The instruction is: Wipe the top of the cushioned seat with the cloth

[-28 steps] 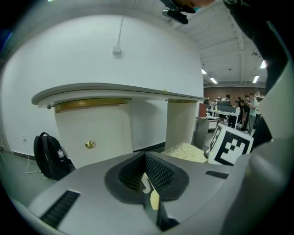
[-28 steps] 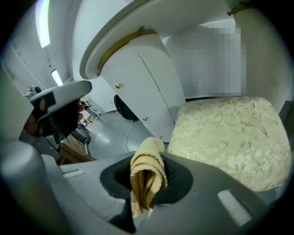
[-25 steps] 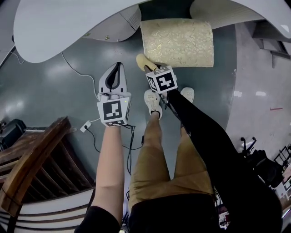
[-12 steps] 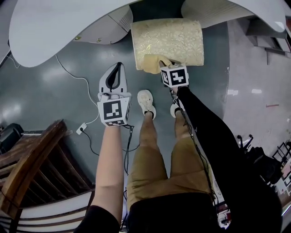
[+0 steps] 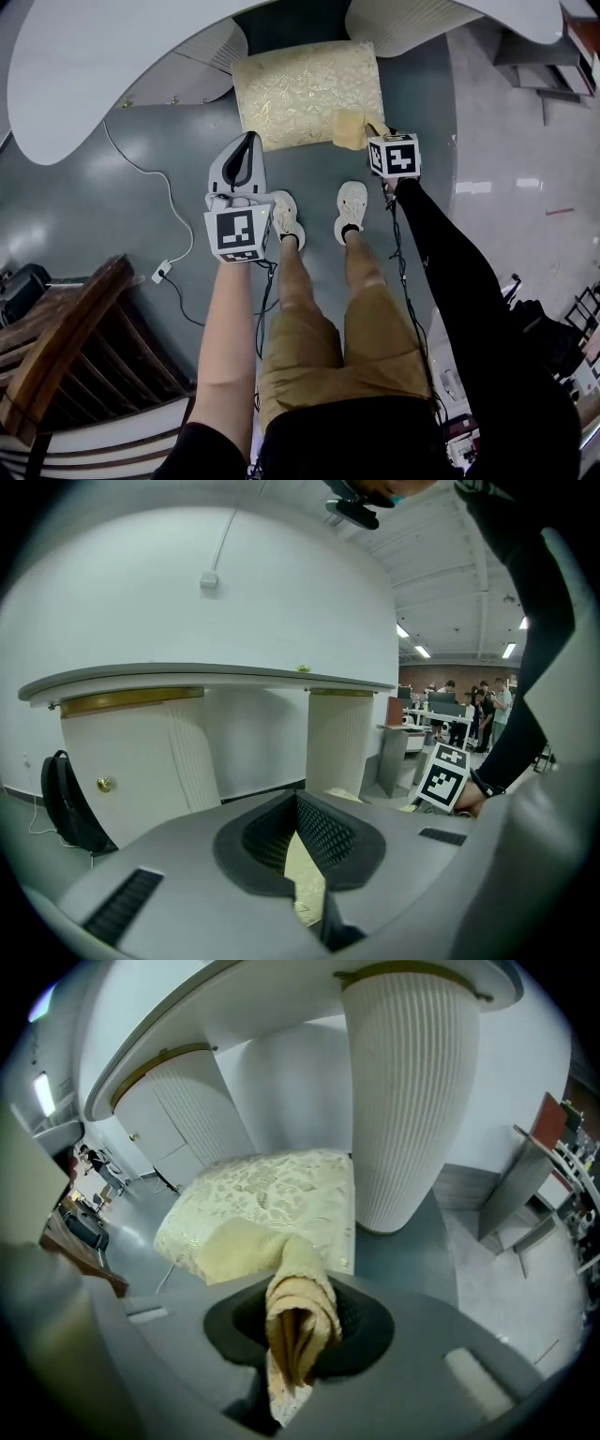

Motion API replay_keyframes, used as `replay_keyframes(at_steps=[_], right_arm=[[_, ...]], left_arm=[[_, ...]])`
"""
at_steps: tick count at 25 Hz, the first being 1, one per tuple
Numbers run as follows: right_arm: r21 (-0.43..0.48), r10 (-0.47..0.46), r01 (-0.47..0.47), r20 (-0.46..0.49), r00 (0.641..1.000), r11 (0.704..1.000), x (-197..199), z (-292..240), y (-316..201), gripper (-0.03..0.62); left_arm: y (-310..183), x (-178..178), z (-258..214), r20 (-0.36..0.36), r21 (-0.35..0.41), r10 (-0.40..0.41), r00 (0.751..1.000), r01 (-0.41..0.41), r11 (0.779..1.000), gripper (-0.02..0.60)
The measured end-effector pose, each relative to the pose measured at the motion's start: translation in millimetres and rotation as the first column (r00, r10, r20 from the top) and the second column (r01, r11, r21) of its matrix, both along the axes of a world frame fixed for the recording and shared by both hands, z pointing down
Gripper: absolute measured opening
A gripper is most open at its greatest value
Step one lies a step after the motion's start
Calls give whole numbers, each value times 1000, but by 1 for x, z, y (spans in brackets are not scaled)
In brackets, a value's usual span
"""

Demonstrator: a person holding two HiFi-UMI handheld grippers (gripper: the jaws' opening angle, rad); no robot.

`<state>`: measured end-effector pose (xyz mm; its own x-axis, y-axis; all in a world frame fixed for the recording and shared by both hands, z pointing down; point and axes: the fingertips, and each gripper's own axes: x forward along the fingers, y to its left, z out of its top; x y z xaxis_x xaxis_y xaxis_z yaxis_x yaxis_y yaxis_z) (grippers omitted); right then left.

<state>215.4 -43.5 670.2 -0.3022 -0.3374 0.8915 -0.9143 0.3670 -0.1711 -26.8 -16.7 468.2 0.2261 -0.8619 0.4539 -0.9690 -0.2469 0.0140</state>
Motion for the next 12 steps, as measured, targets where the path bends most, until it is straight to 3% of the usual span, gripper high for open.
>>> replay_keyframes(at_steps=[5, 12], right_arm=[[14, 86, -84, -119, 989, 996, 70, -1, -8, 58], [64, 122, -116, -96, 988, 991, 108, -36, -6, 58]], left_arm=[[-8, 31, -9, 8, 12, 0, 1000, 0, 1000, 8], [2, 78, -29, 3, -4, 11, 1000, -11, 1000, 8]])
